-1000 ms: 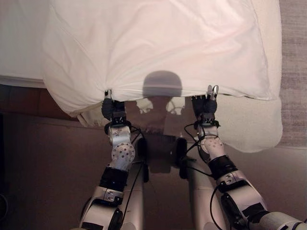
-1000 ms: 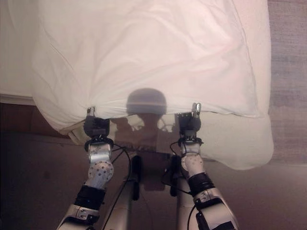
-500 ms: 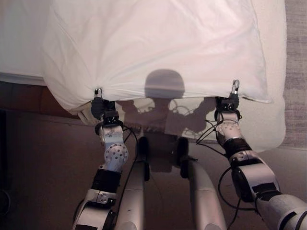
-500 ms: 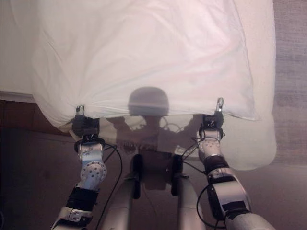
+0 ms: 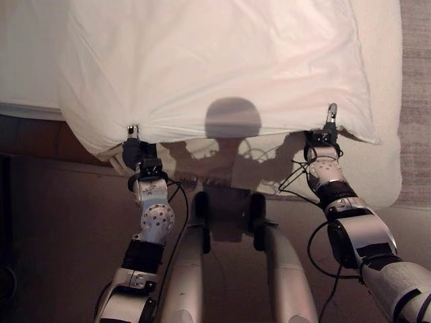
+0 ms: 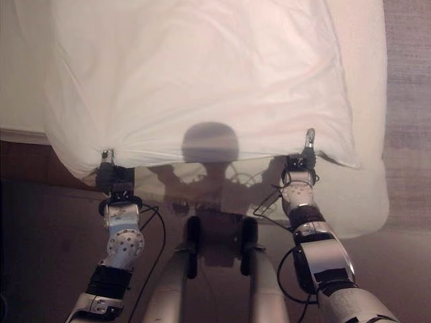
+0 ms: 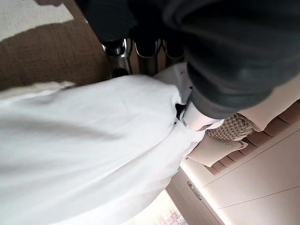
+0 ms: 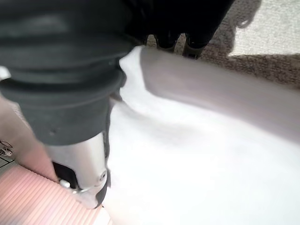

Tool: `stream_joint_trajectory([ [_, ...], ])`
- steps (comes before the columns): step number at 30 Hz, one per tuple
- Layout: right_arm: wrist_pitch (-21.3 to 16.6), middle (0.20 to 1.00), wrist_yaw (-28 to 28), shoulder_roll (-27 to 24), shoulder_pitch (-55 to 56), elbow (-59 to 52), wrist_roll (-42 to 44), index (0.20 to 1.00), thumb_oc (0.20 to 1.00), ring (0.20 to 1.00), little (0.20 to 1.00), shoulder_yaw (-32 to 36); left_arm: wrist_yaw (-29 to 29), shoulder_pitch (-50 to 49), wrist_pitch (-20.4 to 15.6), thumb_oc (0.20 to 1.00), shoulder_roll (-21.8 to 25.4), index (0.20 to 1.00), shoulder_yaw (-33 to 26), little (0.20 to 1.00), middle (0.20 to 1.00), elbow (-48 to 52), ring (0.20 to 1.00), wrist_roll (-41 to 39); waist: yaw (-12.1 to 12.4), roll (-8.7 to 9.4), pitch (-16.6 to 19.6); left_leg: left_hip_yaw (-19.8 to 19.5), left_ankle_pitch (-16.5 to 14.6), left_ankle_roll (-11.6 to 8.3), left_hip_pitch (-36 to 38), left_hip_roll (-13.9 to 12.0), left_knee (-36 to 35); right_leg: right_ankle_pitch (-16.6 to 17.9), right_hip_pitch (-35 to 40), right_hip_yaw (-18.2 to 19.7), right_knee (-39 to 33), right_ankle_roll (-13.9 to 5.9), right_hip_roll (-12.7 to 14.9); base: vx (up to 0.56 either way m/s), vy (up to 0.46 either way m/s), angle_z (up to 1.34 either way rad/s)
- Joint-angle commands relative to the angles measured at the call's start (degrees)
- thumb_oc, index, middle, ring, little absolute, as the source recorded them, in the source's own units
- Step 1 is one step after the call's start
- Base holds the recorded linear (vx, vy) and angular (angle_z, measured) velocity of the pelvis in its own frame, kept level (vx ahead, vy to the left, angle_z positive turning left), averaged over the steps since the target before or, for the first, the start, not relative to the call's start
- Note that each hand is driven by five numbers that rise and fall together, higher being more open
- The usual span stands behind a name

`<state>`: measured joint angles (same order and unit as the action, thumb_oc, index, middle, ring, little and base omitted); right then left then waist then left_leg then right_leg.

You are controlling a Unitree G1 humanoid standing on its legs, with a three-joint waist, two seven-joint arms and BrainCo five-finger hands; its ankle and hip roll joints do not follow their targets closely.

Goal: Make the bed

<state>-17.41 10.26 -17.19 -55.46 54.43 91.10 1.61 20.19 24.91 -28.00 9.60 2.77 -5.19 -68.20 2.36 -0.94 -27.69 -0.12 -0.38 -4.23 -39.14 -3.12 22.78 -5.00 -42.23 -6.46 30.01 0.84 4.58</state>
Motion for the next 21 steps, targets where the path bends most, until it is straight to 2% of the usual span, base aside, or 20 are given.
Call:
stream_joint_trajectory([
  [1, -1.5, 0.385, -0.5, -4.3, -0.3, -0.2, -2.7, 0.385, 0.385, 0.385, 0.385, -0.1, -1.2, -4.2, -5.4, 0.200, 2.9, 0.200, -8.0, 0.200, 0.200, 8.0, 0.200, 3.6, 0.6, -1.44, 4.8, 0.5, 1.0, 2.04, -2.4, 2.7, -1.2, 3.6, 0.6, 1.9, -6.0, -6.24, -0.2, 0.00, 0.000, 0.00],
  [2, -1.5, 0.200, -0.3, -4.5, -0.3, -0.3, -3.0, 0.200, 0.200, 0.200, 0.200, -0.2, -1.0, -4.1, -5.5, 0.200, 2.8, 0.200, -8.0, 0.200, 0.200, 7.9, 0.200, 3.5, 0.5, -1.54, 4.9, 0.6, 1.0, 2.06, -2.2, 2.7, -1.5, 3.6, 0.7, 1.9, -6.1, -6.27, -0.2, 0.00, 0.000, 0.00],
  [8, -1.8, 0.200, -1.2, -4.3, 1.7, -3.4, -3.7, 0.200, 0.200, 0.200, 0.200, -0.7, -1.4, -4.3, -5.3, 0.200, 2.4, 0.200, -8.3, 0.200, 0.200, 7.6, 0.200, 3.1, 0.2, -1.71, 5.3, 0.9, 1.5, 1.84, -1.1, 2.7, -3.2, 3.7, 1.5, 2.1, -7.0, -6.39, -0.2, 0.00, -0.003, -0.03],
  [10, -1.0, 0.200, -5.5, -3.4, 7.4, -9.9, -6.3, 0.200, 0.200, 0.200, 0.200, -2.7, -2.7, -3.6, -5.0, 0.200, 1.6, 0.200, -8.1, 0.200, 0.200, 5.9, 0.200, 1.7, -0.5, -1.72, 5.4, 1.0, 2.0, 1.64, -0.7, 2.8, -3.5, 3.7, 1.9, 2.2, -7.3, -6.35, -0.3, 0.00, 0.000, 0.00],
  [16, -2.8, 0.200, -8.0, -0.7, 14.4, -15.7, -6.1, 0.200, 0.200, 0.200, 0.200, -2.1, -5.0, -4.0, -4.5, 0.200, 0.3, 0.200, -7.5, 0.200, 0.200, 4.2, 0.200, -0.8, -1.2, -1.84, 5.8, 0.8, 1.4, 2.01, -0.7, 2.7, -2.4, 3.2, 1.9, 2.5, -6.5, -6.12, -0.3, 0.00, -0.002, -0.01],
  [17, -3.6, 0.200, -8.6, 0.5, 16.6, -18.5, -6.0, 0.200, 0.200, 0.200, 0.200, -1.7, -5.7, -4.3, -4.2, 0.250, -0.3, 0.250, -7.2, 0.250, 0.250, 4.0, 0.250, -1.4, -1.6, -1.82, 5.9, 1.0, 1.2, 2.02, -0.8, 2.6, -2.1, 3.1, 1.9, 2.7, -6.3, -6.11, -0.4, 0.00, 0.000, 0.00],
  [18, -4.2, 0.200, -8.9, 1.1, 17.8, -20.0, -6.0, 0.200, 0.200, 0.200, 0.200, -1.3, -6.2, -4.6, -4.0, 0.344, -0.6, 0.344, -7.2, 0.344, 0.344, 3.6, 0.344, -1.9, -1.9, -1.80, 6.0, 1.0, 1.1, 2.06, -0.8, 2.6, -2.1, 3.2, 1.9, 2.8, -6.4, -6.13, -0.5, 0.00, 0.000, 0.00],
  [20, -5.1, 0.200, -9.1, 1.9, 19.8, -22.9, -5.7, 0.200, 0.200, 0.200, 0.200, -1.3, -7.3, -5.1, -3.3, 0.438, -1.2, 0.438, -6.5, 0.438, 0.438, 3.0, 0.438, -3.4, -2.3, -1.76, 6.3, 1.3, 1.1, 2.04, -0.8, 2.5, -2.2, 3.4, 1.7, 3.0, -6.5, -6.21, -0.6, 0.00, 0.000, 0.00],
  [21, -5.5, 0.200, -9.2, 2.3, 21.0, -24.7, -5.8, 0.200, 0.200, 0.200, 0.200, -1.5, -7.7, -5.1, -3.0, 0.526, -1.5, 0.526, -6.3, 0.526, 0.526, 2.7, 0.526, -4.0, -2.5, -1.65, 6.4, 1.4, 1.2, 1.94, -0.8, 2.5, -2.2, 3.5, 1.6, 3.1, -6.7, -6.22, -0.6, 0.00, 0.000, 0.00],
])
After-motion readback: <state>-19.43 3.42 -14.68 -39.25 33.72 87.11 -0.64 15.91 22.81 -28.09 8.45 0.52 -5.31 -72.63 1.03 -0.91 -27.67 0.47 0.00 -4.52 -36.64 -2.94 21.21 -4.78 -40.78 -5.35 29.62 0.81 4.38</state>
